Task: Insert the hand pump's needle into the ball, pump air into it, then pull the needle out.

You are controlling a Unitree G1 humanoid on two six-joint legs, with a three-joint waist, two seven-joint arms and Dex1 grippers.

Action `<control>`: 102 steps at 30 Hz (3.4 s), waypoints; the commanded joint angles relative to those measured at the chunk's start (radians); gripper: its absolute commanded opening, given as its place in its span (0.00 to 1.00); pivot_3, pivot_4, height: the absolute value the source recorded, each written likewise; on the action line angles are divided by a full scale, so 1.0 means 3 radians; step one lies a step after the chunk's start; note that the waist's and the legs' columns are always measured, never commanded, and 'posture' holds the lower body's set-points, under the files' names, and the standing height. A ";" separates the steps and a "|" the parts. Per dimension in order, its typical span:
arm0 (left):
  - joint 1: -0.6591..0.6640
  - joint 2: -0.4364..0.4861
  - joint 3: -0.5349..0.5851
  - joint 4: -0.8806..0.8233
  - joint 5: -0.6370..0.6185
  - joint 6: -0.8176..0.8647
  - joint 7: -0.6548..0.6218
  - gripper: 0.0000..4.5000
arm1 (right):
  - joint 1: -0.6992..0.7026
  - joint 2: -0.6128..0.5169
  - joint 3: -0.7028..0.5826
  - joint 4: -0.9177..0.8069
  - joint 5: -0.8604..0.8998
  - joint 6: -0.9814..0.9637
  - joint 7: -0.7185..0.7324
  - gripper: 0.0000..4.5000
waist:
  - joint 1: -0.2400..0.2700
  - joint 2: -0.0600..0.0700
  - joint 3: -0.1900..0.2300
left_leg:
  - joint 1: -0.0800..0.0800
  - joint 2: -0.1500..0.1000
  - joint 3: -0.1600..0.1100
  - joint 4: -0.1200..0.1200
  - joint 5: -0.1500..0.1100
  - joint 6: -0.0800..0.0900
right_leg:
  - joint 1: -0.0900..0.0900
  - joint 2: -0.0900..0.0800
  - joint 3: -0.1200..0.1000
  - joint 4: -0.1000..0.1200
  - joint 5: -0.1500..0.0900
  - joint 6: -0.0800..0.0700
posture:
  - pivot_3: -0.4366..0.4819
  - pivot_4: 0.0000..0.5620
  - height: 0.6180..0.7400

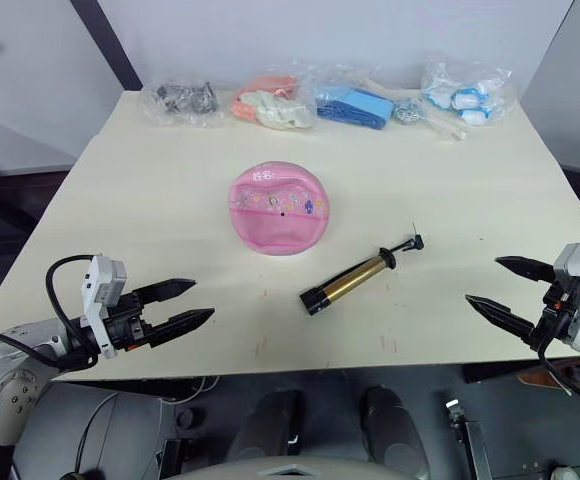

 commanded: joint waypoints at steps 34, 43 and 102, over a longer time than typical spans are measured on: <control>-0.3304 0.0191 -0.2164 0.0294 0.0539 0.0966 -0.0263 0.99 | 0.0862 0.0321 -0.1043 -0.1197 0.0872 -0.0014 -0.0354 1.00 | 0.0009 -0.0007 0.0000 | -0.0004 -0.0006 -0.0008 0.0004 0.0000 0.0000 | 0.0006 0.0006 -0.0001 0.0002 0.0000 0.0002 | 0.48 0.27 1.00; -0.3907 -0.0363 -0.2642 0.0737 0.0961 0.1017 -0.0279 0.99 | 0.0919 0.0333 -0.1023 -0.1313 0.0873 -0.0054 -0.0473 1.00 | 0.0003 -0.0006 0.0000 | -0.0006 -0.0006 -0.0012 0.0004 0.0001 0.0000 | 0.0006 0.0006 -0.0003 0.0003 0.0000 0.0002 | 0.48 0.27 1.00; -0.4683 -0.2791 -0.3153 0.4523 0.3273 -0.0948 0.0254 0.99 | 0.1416 0.0827 -0.0468 -0.1704 0.0544 -0.0441 -0.1003 1.00 | 0.0016 -0.0002 -0.0002 | -0.0053 -0.0016 -0.0031 0.0052 -0.0006 0.0013 | -0.0010 0.0004 -0.0010 0.0004 0.0008 0.0024 | 0.48 0.27 1.00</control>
